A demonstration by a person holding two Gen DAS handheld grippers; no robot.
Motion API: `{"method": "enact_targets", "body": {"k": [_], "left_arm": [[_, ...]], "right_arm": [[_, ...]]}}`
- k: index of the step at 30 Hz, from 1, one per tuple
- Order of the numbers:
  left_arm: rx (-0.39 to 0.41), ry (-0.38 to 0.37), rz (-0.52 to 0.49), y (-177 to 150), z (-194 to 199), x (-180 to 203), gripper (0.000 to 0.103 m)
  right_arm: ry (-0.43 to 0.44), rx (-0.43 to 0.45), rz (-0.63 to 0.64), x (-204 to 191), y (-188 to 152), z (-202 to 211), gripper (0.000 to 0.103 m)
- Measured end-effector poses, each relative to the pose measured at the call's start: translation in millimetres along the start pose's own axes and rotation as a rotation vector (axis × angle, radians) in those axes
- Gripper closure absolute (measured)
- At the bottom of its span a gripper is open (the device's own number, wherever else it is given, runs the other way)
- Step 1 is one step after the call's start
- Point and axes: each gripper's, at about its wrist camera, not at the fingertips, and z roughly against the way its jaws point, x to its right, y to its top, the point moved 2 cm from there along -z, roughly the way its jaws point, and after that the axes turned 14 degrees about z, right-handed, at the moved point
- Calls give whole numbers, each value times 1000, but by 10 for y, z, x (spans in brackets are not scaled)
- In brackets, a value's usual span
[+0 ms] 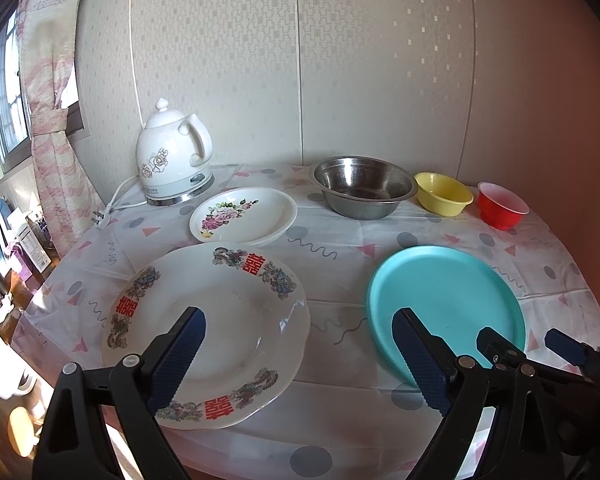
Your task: Organize plates and bowls
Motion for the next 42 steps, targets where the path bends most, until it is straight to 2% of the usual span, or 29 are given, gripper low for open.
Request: {"method": "enact_targets", "body": {"k": [25,42], "left_arm": [[13,-7,-9,-3,35,4,8],[-10,-7,-28,-30,-33,71,8]], "right_arm": [[6,-1,3,-3,3,7,6],[12,-19,-10,36,10,-54,6]]}}
